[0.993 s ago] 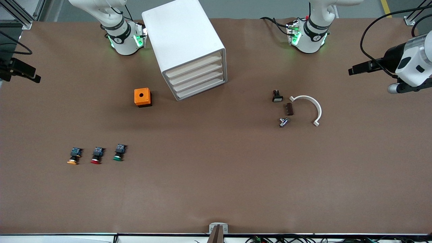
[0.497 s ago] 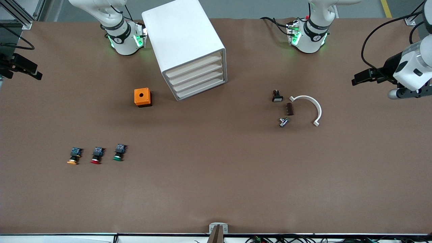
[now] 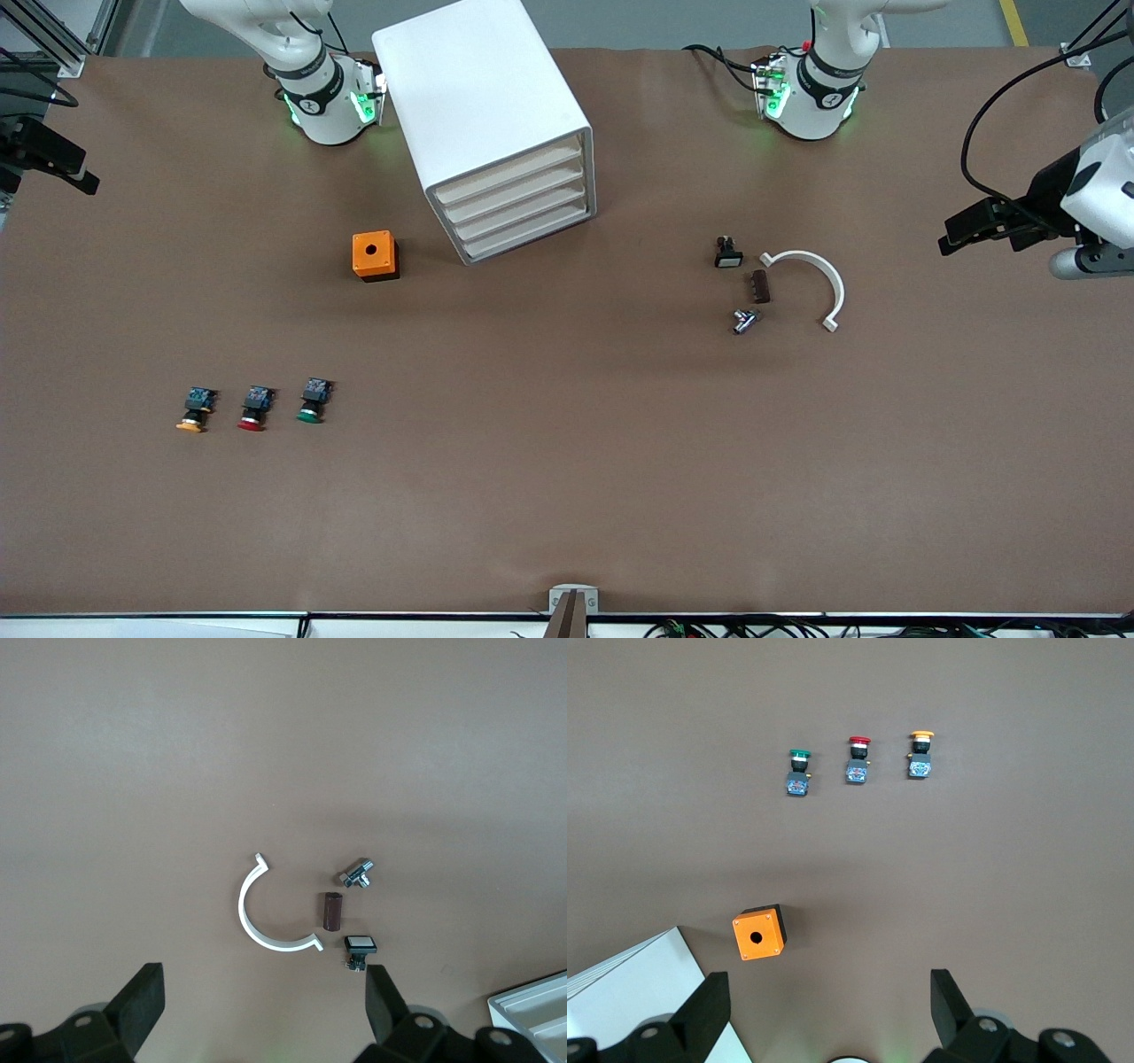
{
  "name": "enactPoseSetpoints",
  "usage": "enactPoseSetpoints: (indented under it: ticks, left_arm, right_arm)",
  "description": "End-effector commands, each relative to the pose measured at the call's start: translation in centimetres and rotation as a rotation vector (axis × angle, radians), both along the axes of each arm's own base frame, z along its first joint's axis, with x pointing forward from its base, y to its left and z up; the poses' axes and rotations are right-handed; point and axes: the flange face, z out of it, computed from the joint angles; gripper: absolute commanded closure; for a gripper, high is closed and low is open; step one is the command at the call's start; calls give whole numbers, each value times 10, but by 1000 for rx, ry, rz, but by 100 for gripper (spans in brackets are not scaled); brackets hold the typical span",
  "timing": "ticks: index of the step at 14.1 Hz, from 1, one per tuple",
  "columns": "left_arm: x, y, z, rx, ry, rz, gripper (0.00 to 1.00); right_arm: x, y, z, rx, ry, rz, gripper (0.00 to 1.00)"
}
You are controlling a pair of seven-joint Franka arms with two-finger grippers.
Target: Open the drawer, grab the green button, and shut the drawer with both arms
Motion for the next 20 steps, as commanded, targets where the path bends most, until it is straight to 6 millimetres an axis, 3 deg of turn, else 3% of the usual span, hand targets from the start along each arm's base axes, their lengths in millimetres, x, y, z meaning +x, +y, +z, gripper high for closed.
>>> enactPoseSetpoints:
  ticks: [1,4,8,12,14,20]
  left_arm:
    - [-5,4,0,57,17,-32,0]
    - [-16,14,-6,63,-28,-71,0]
    - [-19,3,0,69,-102,-88,0]
    - [2,4,31,62,-169,-78,0]
    - [1,3,43,60,-171,-69,0]
    - [-11,4,34,63,-65,-88,0]
  right_arm:
    - [-3,1,1,3,-23,16,0]
    - [-3,2,0,3,-20,18,0]
    - [-4,0,1,4,-17,15,0]
    - [-4,0,2,3,-23,15,0]
    - [-2,3,3,3,-40,19,0]
    - [-2,2,3,-2,-38,19,0]
